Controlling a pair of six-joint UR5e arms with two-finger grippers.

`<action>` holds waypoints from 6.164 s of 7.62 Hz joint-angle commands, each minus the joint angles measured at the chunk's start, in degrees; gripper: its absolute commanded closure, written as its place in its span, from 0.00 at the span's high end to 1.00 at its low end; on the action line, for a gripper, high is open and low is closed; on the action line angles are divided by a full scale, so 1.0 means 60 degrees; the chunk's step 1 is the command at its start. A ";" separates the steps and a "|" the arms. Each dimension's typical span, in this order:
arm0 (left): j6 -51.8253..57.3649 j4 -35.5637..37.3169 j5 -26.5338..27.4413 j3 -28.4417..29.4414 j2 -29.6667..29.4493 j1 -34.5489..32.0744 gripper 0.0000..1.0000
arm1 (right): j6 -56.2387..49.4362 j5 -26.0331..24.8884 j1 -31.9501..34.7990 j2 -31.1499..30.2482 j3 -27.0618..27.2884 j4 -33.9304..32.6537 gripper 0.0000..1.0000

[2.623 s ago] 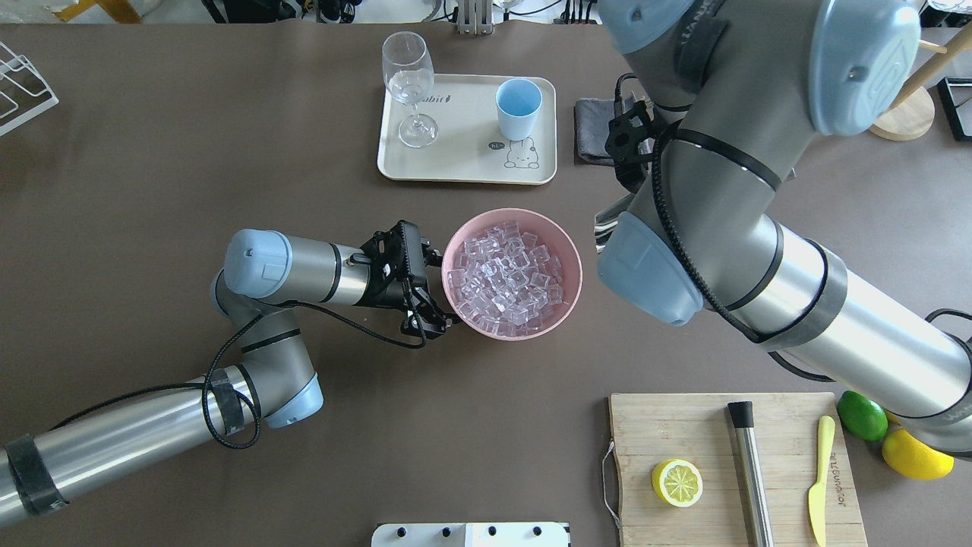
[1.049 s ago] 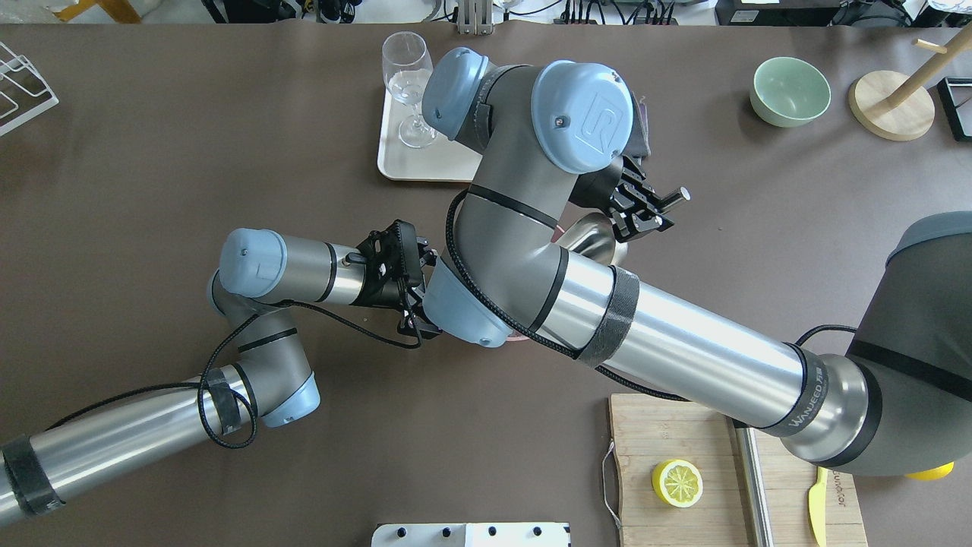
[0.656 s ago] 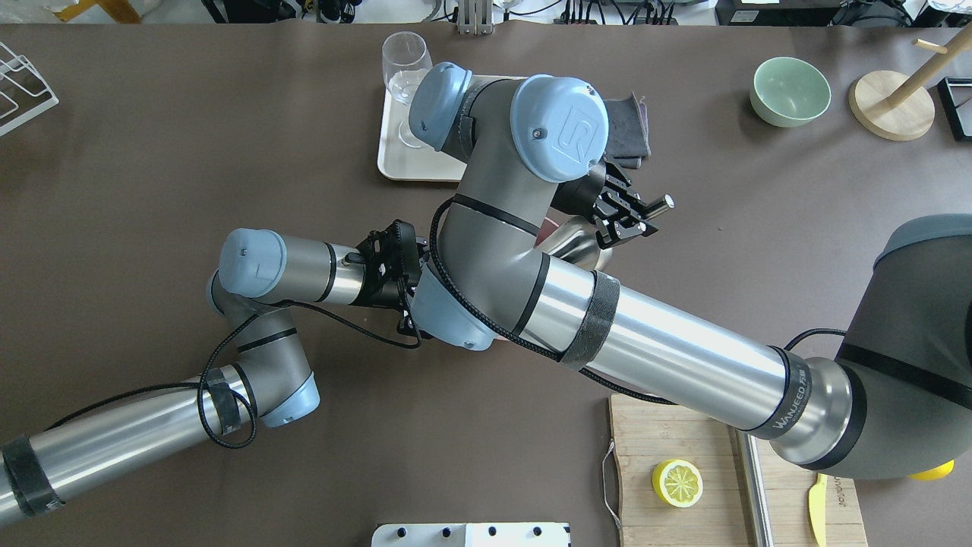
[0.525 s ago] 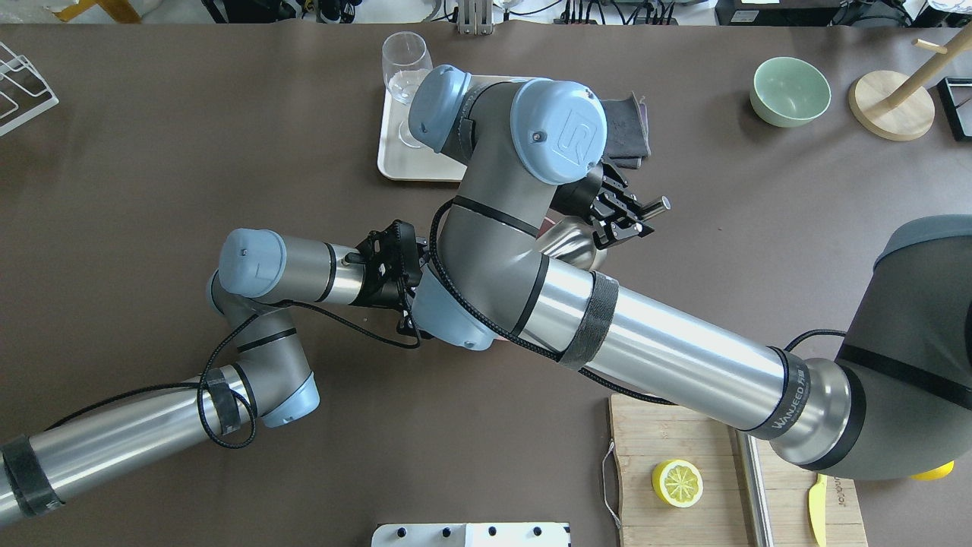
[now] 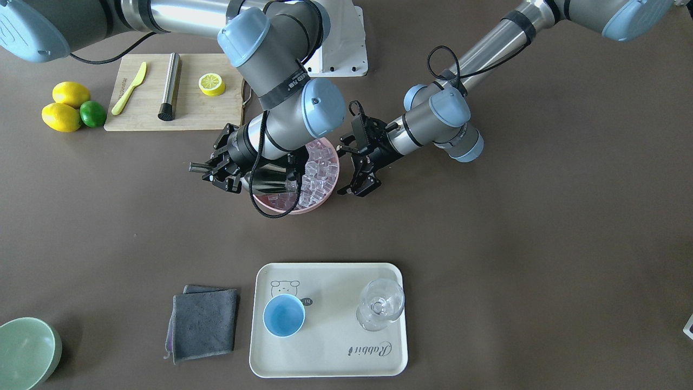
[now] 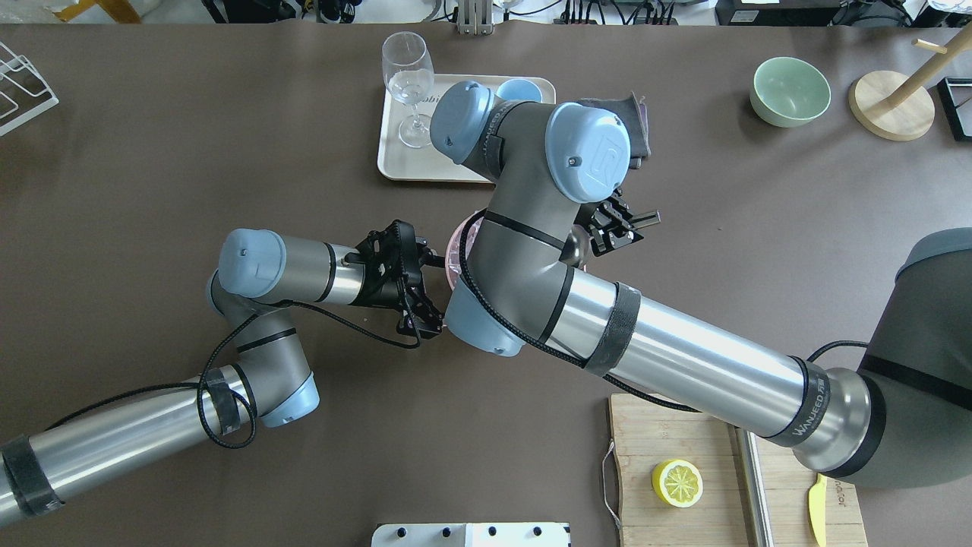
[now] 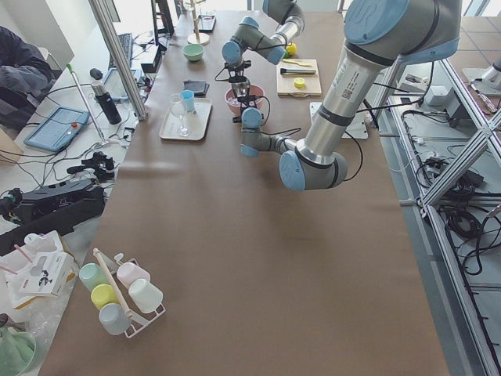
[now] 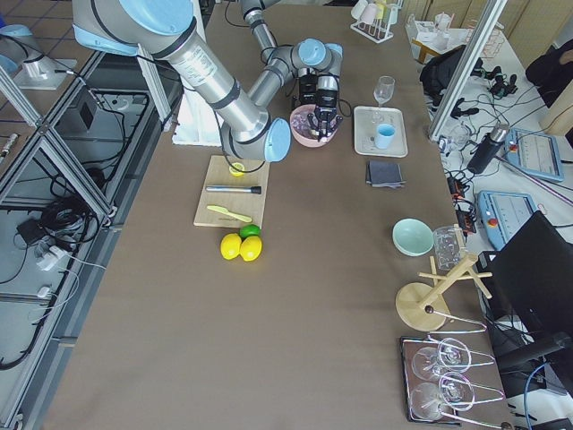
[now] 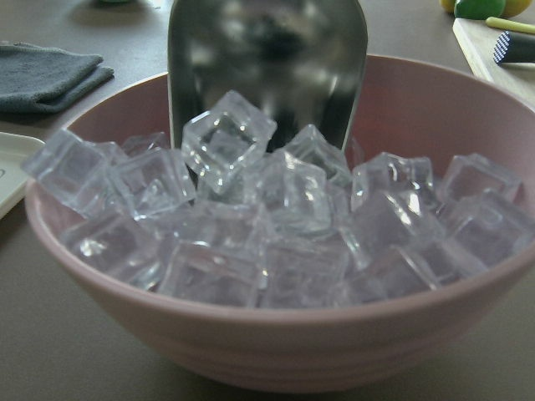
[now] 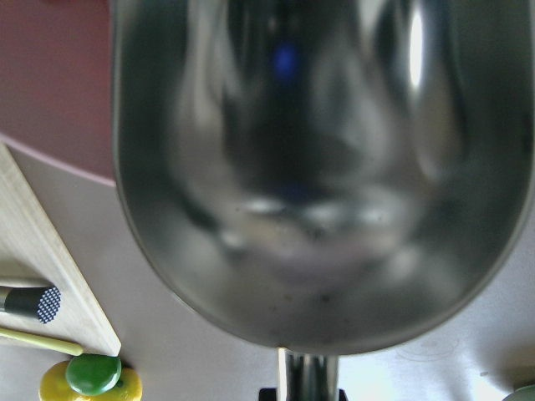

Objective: Put ice in cup with scoop

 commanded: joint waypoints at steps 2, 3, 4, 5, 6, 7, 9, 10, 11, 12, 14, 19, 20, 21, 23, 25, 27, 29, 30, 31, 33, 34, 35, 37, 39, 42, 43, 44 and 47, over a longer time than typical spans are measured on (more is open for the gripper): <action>0.0000 0.0014 0.0001 0.0000 0.0000 0.0000 0.98 | 0.1393 0.0441 0.0000 -0.1389 0.1712 0.0977 0.00; 0.0000 0.0014 0.0001 0.0000 0.0000 0.0000 0.98 | 0.1789 0.0457 0.0000 -0.1727 0.2052 0.1427 0.00; 0.0000 0.0014 0.0001 0.0000 0.0015 0.0000 0.98 | 0.2039 0.0602 -0.0014 -0.2020 0.2273 0.1925 0.00; 0.0000 0.0028 0.0001 0.0000 0.0015 0.0015 0.98 | 0.2172 0.0836 -0.0014 -0.2284 0.2333 0.2640 0.00; 0.0000 0.0028 0.0001 0.0000 0.0015 0.0015 0.98 | 0.2376 0.0867 -0.0014 -0.2504 0.2421 0.3242 0.00; 0.0000 0.0028 0.0001 0.0000 0.0015 0.0015 0.98 | 0.2480 0.0925 -0.0014 -0.2637 0.2494 0.3596 0.00; 0.0000 0.0028 0.0001 0.0015 0.0015 0.0015 0.98 | 0.2917 0.1042 -0.0014 -0.2900 0.2713 0.4139 0.00; 0.0000 0.0043 0.0001 0.0015 0.0015 0.0015 0.98 | 0.3182 0.1101 -0.0014 -0.3062 0.3005 0.4214 0.00; 0.0000 0.0043 0.0001 0.0015 0.0015 0.0015 0.98 | 0.3141 0.1116 -0.0014 -0.3339 0.3414 0.4215 0.00; 0.0000 0.0058 0.0001 0.0000 0.0015 0.0015 0.98 | 0.3111 0.1218 -0.0014 -0.3515 0.3708 0.4215 0.00; 0.0000 0.0058 0.0001 0.0000 0.0015 0.0015 0.98 | 0.3140 0.1437 -0.0014 -0.3620 0.4017 0.4374 0.00; 0.0000 0.0072 0.0001 0.0015 0.0015 0.0015 0.98 | 0.2966 0.2692 0.0889 -0.4057 0.4604 0.4888 0.00; 0.0000 0.0072 -0.0014 0.0015 0.0015 0.0015 0.98 | 0.2877 0.3191 0.1474 -0.4146 0.4604 0.4874 0.00; 0.0000 0.0072 -0.0029 0.0000 0.0029 0.0015 0.98 | 0.2862 0.3762 0.2147 -0.4205 0.4575 0.4743 0.00; 0.0000 0.0087 -0.0014 -0.0232 0.0291 -0.0058 0.98 | 0.2993 0.5210 0.3480 -0.4264 0.3891 0.4421 0.00; 0.0073 0.1790 -0.0014 -0.1880 0.1284 -0.0249 0.98 | 0.3008 0.6545 0.4625 -0.3959 0.2808 0.3474 0.00; 0.0073 0.4143 0.0015 -0.3825 0.2178 -0.0497 0.98 | 0.3183 0.6741 0.4790 -0.3039 0.1738 0.2607 0.00; 0.0102 0.7629 0.0030 -0.5604 0.2593 -0.0643 0.98 | 0.3199 0.6494 0.4776 -0.1665 0.0757 0.0986 0.00; 0.0102 0.9400 0.0059 -0.6234 0.2608 -0.0847 0.98 | 0.3213 0.6289 0.4660 -0.1033 0.0172 0.0600 0.00; 0.0088 1.0723 0.0074 -0.6516 0.2564 -0.1125 0.98 | 0.3242 0.6041 0.4296 -0.0694 -0.0153 0.0597 0.00; 0.0088 1.2620 0.0915 -0.6577 0.2476 -0.1741 0.98 | 0.3928 0.5716 0.3650 -0.0224 -0.0593 0.0640 0.00; 0.0088 1.2902 0.0865 -0.6795 0.2519 -0.2033 0.98 | 0.3931 0.5629 0.3503 0.0098 -0.1060 0.0655 0.00; 0.0088 1.3209 0.0444 -0.6811 0.2578 -0.2065 0.98 | 0.3931 0.5410 0.3472 0.0188 -0.1456 0.0742 0.00; 0.0088 1.3153 -0.0028 -0.6753 0.2827 -0.2196 0.98 | 0.3829 0.5408 0.3472 0.0743 -0.2918 0.1458 0.00; 0.0059 1.3168 -0.0145 -0.6854 0.3031 -0.2487 0.98 | 0.3771 0.5408 0.3457 0.1401 -0.4091 0.1754 0.00; -0.0058 1.3110 -0.1435 -0.6738 0.4287 -0.4242 0.98 | 0.3115 0.5247 0.3457 0.2250 -0.5423 0.1637 0.00; -0.0059 1.3124 -0.1435 -0.6622 0.4988 -0.4813 0.98 | 0.2922 0.5247 0.3457 0.2544 -0.5908 0.1637 0.00; -0.0059 1.3197 -0.1493 -0.6505 0.5155 -0.5588 0.98 | 0.2601 0.5102 0.3443 0.2881 -0.6493 0.1637 0.00; -0.0073 1.3197 -0.3582 -0.5744 0.6251 -0.7960 0.98 | 0.1517 0.4749 0.3311 0.3541 -0.7668 0.1271 0.00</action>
